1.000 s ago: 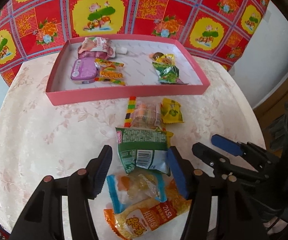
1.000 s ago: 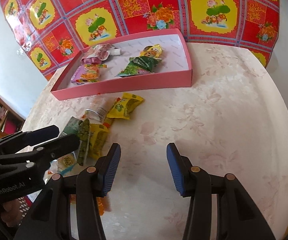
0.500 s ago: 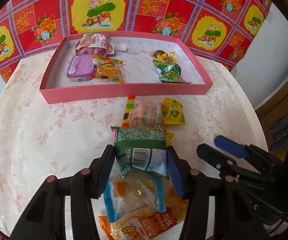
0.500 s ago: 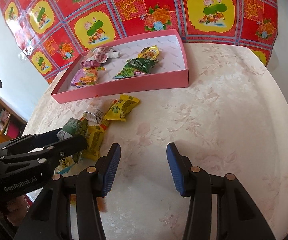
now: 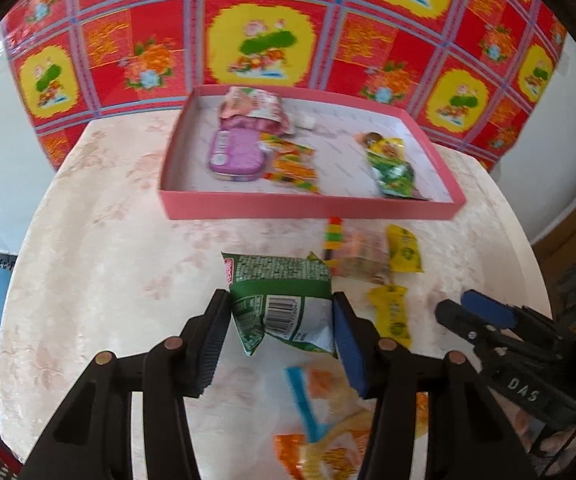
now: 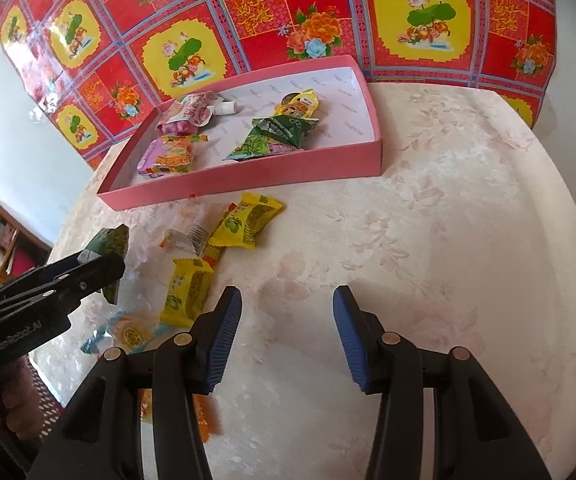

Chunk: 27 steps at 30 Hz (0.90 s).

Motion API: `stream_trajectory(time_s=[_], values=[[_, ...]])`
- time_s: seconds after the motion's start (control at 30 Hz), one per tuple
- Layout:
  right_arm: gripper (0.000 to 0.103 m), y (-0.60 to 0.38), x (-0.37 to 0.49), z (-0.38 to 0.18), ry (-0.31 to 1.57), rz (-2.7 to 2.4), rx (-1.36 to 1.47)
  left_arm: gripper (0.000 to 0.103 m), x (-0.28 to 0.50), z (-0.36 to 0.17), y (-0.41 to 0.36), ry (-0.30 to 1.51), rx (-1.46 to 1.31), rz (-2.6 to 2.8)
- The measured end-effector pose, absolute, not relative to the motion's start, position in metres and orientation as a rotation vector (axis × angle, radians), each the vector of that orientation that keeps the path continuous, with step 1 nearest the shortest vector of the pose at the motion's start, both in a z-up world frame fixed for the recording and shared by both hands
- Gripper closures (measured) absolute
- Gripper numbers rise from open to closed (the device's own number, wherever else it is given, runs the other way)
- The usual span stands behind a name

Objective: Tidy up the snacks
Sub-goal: 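Lift the green-and-white bag with the left gripper while the right grasps a small yellow packet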

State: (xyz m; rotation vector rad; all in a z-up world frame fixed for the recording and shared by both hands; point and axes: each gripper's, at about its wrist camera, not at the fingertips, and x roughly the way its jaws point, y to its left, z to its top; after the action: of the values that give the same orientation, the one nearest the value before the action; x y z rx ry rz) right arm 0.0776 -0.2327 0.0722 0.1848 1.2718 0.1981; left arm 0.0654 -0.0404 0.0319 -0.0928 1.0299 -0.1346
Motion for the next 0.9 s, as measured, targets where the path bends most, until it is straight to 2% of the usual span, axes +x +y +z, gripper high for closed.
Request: stream_trajectory(time_s=[0.37, 0.67, 0.9], values=[[0.054, -0.213, 0.106, 0.072, 1.244, 0.217, 0.186, 0.05, 0.073, 0.023, -0.016, 1.038, -0.12, -0.076], [0.07, -0.201, 0.123, 0.067, 1.246, 0.205, 0.171, 0.049, 0.075, 0.023, -0.015, 1.024, -0.116, -0.087], [0.075, -0.196, 0.125, 0.06, 1.25, 0.179, 0.127, 0.049, 0.076, 0.023, -0.013, 1.017, -0.118, -0.099]])
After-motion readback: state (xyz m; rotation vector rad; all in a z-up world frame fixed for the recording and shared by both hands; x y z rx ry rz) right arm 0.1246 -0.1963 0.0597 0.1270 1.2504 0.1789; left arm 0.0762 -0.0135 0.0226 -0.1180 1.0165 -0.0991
